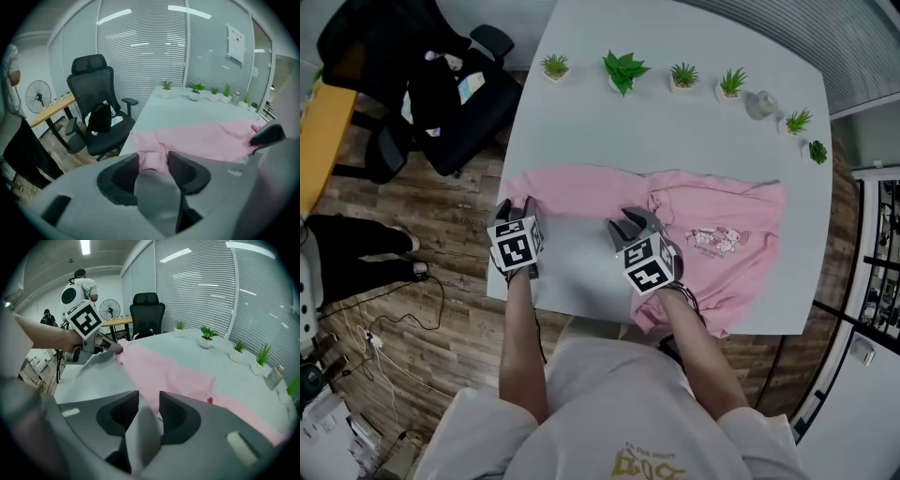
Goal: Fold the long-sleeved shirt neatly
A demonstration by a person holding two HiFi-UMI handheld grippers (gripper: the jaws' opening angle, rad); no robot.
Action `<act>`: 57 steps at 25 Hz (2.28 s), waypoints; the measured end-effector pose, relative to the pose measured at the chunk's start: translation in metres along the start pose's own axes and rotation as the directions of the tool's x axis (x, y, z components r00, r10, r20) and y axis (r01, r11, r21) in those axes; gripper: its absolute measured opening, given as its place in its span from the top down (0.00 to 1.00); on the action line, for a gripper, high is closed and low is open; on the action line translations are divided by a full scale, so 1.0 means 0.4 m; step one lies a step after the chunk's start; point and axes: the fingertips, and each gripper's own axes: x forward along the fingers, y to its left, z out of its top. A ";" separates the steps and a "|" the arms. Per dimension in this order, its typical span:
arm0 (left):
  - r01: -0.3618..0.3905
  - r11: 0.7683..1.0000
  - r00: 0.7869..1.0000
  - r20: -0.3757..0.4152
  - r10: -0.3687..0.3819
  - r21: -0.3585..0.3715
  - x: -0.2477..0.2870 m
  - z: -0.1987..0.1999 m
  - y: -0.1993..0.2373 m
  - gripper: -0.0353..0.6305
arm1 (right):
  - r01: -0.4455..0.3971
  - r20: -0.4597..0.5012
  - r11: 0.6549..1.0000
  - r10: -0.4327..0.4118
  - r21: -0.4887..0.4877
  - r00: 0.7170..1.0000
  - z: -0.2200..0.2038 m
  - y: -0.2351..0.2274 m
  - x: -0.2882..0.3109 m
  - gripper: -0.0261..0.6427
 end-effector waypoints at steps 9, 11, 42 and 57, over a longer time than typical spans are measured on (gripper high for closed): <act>0.019 0.999 1.000 0.003 -0.019 0.028 0.000 0.003 -0.013 0.72 | 0.019 -0.038 0.999 -0.021 -0.046 0.999 -0.009 0.012 0.035 0.74; 0.021 0.999 1.000 0.004 -0.021 0.034 0.001 0.004 -0.015 0.73 | 0.022 -0.036 0.998 -0.024 -0.064 0.999 -0.002 0.010 0.039 0.75; 0.022 0.999 0.986 0.168 -0.014 -0.049 -0.127 0.091 0.010 0.87 | -0.007 0.025 1.000 0.007 -0.020 1.000 0.068 0.035 -0.023 0.92; 0.037 0.999 0.954 0.297 -0.025 -0.035 -0.243 0.185 -0.020 0.87 | 0.016 0.067 0.999 -0.014 -0.028 0.998 0.081 0.030 -0.053 0.92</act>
